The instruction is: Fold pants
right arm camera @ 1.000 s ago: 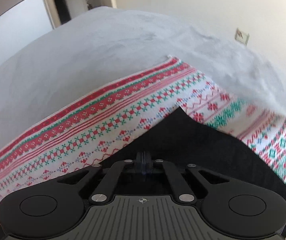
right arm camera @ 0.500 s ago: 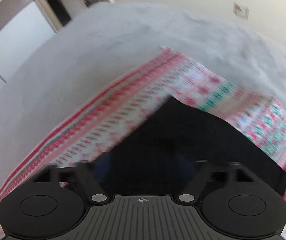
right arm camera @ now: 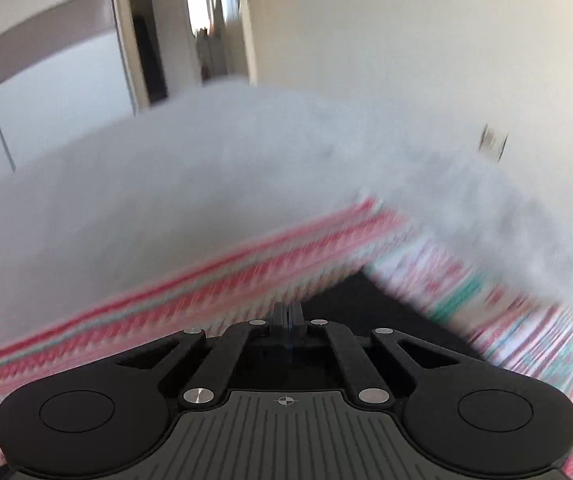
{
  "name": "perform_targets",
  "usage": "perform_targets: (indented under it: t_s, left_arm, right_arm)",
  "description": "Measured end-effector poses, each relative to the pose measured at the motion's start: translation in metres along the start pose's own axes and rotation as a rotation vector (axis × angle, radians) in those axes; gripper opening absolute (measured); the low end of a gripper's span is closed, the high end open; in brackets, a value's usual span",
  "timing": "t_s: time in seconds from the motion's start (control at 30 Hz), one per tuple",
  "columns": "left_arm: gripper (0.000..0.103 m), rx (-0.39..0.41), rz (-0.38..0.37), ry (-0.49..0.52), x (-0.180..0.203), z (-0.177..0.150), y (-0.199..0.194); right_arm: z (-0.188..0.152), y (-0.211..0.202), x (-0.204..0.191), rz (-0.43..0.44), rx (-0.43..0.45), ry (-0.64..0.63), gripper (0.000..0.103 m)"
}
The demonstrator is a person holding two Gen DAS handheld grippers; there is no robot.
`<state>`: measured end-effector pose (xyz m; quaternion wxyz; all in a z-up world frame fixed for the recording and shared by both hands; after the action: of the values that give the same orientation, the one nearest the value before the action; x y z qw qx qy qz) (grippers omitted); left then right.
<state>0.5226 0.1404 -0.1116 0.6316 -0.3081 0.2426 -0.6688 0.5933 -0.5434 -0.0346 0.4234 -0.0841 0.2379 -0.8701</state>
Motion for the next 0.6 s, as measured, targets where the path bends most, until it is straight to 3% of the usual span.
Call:
perform_targets:
  t_s: [0.13,0.2,0.23,0.3,0.37,0.43,0.5,0.53,0.57,0.6]
  left_arm:
    - [0.0,-0.058,-0.002,-0.007,-0.003,-0.002,0.015]
    - [0.0,-0.065,-0.006,-0.016,-0.004,-0.003,0.017]
    - [0.0,-0.07,-0.014,-0.022,-0.005,-0.004,0.017]
    - [0.0,-0.086,-0.028,-0.024,-0.007,-0.005,0.019]
    - [0.0,-0.1,-0.033,-0.014,-0.008,-0.008,0.022]
    - [0.0,-0.103,-0.036,-0.002,-0.007,-0.012,0.024]
    - [0.0,-0.093,-0.041,-0.004,-0.007,-0.016,0.025]
    - [0.0,-0.087,-0.043,-0.006,-0.008,-0.017,0.025]
    - [0.0,-0.079,-0.046,-0.007,-0.008,-0.018,0.023]
    - [0.0,-0.071,-0.049,-0.006,-0.009,-0.017,0.021]
  right_arm:
    - [0.01,0.0,0.012,-0.007,-0.048,0.008,0.001]
    - [0.005,0.008,0.022,0.034,-0.149,0.042,0.002]
    - [0.0,0.017,0.03,0.066,-0.24,0.088,0.006]
    - [-0.005,0.028,0.04,0.062,-0.329,0.16,0.014]
    - [-0.004,0.032,0.039,0.05,-0.311,0.179,0.029]
    - [-0.004,0.037,0.032,0.037,-0.301,0.202,0.065]
    - [-0.006,0.045,0.024,0.059,-0.29,0.235,0.085]
    - [-0.009,0.047,0.017,0.048,-0.278,0.215,0.074]
    - [-0.014,0.049,0.008,-0.001,-0.254,0.158,0.053]
    - [-0.019,0.049,0.0,-0.057,-0.227,0.091,0.017]
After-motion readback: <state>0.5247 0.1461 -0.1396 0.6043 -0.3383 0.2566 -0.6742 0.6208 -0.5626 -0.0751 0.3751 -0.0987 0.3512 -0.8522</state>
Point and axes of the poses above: each gripper's, at about its wrist camera, not at the fingertips, and y roughly the way its jaws point, x to its right, z to its top, the point moved 2 cm from there along y, roughly the way its jaws point, and after that the axes turned 5 degrees about y, right-handed, at the moved point
